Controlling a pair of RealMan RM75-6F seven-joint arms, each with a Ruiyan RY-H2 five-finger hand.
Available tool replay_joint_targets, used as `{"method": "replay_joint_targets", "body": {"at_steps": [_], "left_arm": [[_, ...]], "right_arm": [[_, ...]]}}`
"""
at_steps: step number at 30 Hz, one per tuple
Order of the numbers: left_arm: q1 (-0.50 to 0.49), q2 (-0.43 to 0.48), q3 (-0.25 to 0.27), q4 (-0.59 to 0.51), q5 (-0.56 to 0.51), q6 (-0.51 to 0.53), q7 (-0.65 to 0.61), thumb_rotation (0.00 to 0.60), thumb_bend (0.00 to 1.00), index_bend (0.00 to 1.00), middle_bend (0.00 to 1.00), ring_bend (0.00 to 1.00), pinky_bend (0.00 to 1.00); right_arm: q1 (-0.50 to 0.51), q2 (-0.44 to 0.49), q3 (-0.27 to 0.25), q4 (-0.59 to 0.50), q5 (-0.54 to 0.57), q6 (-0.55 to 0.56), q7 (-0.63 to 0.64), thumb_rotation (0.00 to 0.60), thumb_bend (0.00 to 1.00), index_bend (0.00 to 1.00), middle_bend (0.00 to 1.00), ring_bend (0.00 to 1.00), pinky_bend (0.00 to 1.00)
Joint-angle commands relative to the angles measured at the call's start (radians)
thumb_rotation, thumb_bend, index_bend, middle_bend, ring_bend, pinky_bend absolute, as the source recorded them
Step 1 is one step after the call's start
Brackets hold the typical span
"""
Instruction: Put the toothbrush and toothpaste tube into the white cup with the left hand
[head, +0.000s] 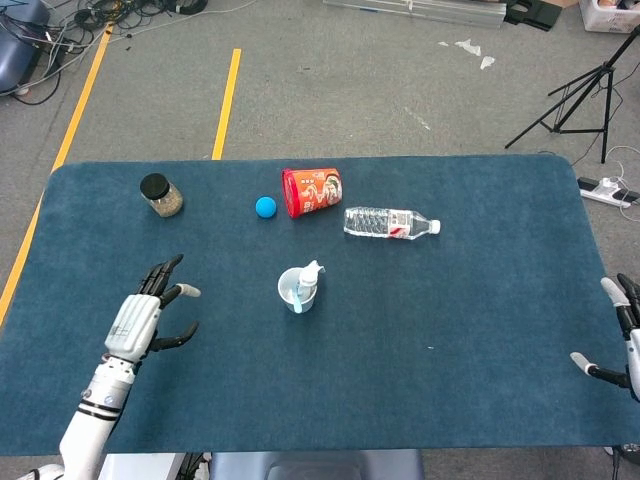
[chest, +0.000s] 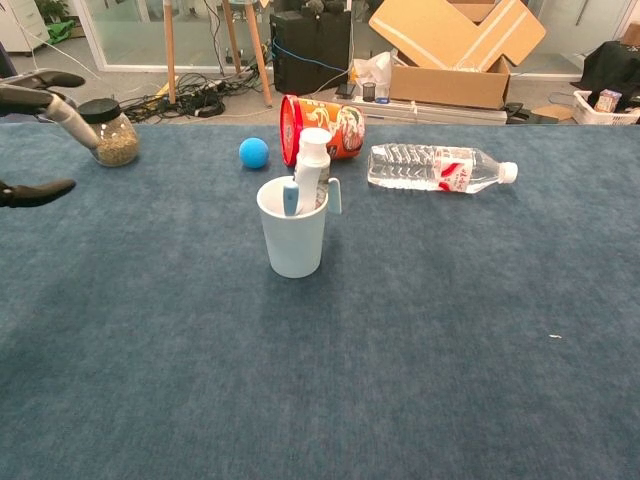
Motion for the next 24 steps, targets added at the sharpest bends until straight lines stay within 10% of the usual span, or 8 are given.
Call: {"method": "replay_joint_targets", "body": {"at_steps": [1,12,24], "left_arm": [[0.072,0.036,0.061,0.086,0.109,0.096,0.057,0.6,0.3,0.35,0.01,0.0,0.0],[0.197,0.073,0.146,0.137,0.203,0.192,0.13,0.6,0.3,0.43,0.01,0.0,0.0],[0.257,0.065,0.106,0.214,0.229,0.274,0.063,0.6,0.3,0.47,0.04,0.0,0.0]], "right_arm": [[0.005,-0.007,0.001,-0.003,0.009,-0.008,-0.02,0.6,0.0,0.0,0.0,0.0,0.36],[0.017,-0.029,0.0,-0.007,0.025,-0.03,-0.081,0.6,0.0,0.0,0.0,0.0,0.36],[0.033,-0.051,-0.003,-0.011,0.043,-0.057,-0.149,0.6,0.0,0.0,0.0,0.0,0.36]]}}
